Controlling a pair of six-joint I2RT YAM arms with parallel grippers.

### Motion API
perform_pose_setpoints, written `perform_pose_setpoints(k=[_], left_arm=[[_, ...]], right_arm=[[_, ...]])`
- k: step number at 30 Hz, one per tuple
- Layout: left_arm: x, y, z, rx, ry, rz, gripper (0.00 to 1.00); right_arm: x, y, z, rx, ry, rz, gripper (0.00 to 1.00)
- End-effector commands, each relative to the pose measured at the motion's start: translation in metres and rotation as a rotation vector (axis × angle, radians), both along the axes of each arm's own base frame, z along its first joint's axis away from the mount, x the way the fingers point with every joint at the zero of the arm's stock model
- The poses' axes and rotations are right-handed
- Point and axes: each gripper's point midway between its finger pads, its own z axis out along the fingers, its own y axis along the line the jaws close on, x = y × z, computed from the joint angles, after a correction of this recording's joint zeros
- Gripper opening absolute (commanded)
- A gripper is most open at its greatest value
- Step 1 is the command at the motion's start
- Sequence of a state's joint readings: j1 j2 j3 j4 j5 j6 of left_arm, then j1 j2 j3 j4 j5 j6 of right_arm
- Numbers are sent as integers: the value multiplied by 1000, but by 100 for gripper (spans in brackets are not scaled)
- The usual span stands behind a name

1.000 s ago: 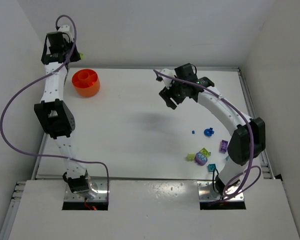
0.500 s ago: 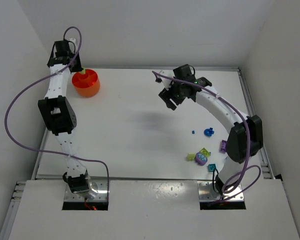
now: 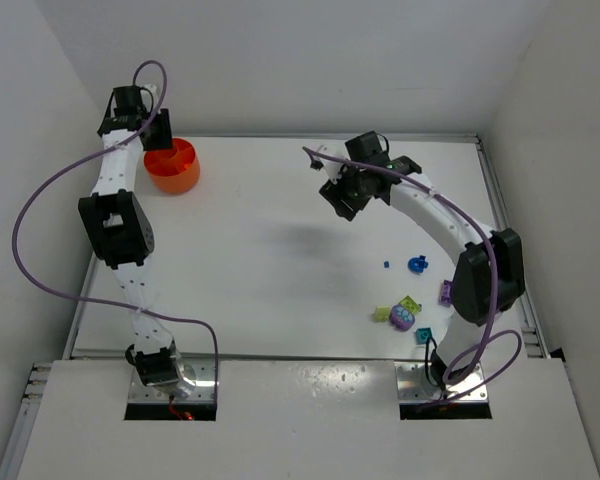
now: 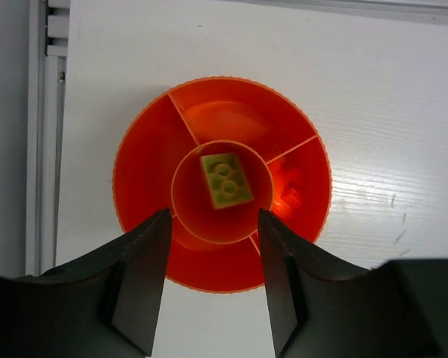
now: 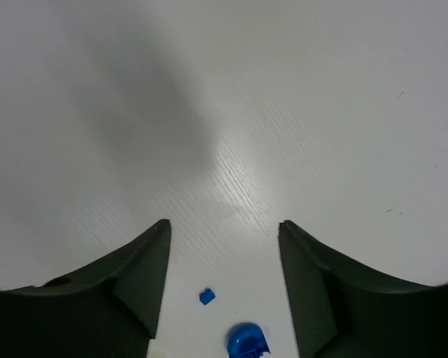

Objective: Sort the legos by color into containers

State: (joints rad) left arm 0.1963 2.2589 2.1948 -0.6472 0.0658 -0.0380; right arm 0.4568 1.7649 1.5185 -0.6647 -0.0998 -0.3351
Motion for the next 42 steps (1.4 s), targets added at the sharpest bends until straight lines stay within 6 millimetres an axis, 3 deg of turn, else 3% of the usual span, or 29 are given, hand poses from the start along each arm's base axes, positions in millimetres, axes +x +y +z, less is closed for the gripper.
perform_pose_setpoints(k=[1,2,3,4,5,6,7,8,9,12,16,17,18,20,24,28,34,39,42], left_arm=[[11,-10,49,-35,-132,-61,55],[11,-17,59,-51,-160,-91,55],[11,-22,74,-60,-200,-118,55],[7,-36,105,-83,-291,-178,57],[4,-44,122,-92,-338,-217,59],[1,-51,139,-108,-384,-247,63],[0,-64,156,-107,-432,-288,70],[-10,-81,179,-105,-472,-345,83],[-14,-103,189,-100,-491,-410,86],[-35,-146,209,-122,-520,-527,100],[-61,-198,199,-167,-483,-631,100],[-65,-205,182,-186,-445,-645,100],[-69,-213,173,-215,-420,-657,100],[-78,-226,159,-266,-377,-685,100],[-87,-237,152,-293,-352,-694,100],[-89,-236,148,-300,-339,-679,100],[-90,-237,144,-310,-327,-672,100],[-87,-235,139,-314,-316,-657,100],[-85,-236,135,-317,-307,-655,100]], right_arm=[[-8,-16,-7,-51,3,35,56],[-14,-18,-3,-48,-6,53,52],[-28,-29,-15,-68,49,59,50],[-37,-33,-17,-64,70,109,46],[-48,-36,-21,-76,92,148,46],[-75,-43,-28,-89,145,198,45],[-85,-50,-32,-129,141,270,45],[-96,-54,-34,-137,148,306,46],[-118,-65,-41,-166,160,358,47],[-154,-77,-60,-212,210,441,56],[-183,-76,-63,-171,281,475,65],[-185,-72,-63,-158,283,490,68],[-190,-69,-65,-134,297,500,80],[-197,-62,-67,-119,309,532,92],[-208,-57,-77,-117,362,585,92],[-216,-53,-87,-117,419,617,83],[-225,-68,-116,-201,489,636,70],[-229,-73,-128,-216,508,633,64],[-232,-76,-133,-228,516,631,56]])
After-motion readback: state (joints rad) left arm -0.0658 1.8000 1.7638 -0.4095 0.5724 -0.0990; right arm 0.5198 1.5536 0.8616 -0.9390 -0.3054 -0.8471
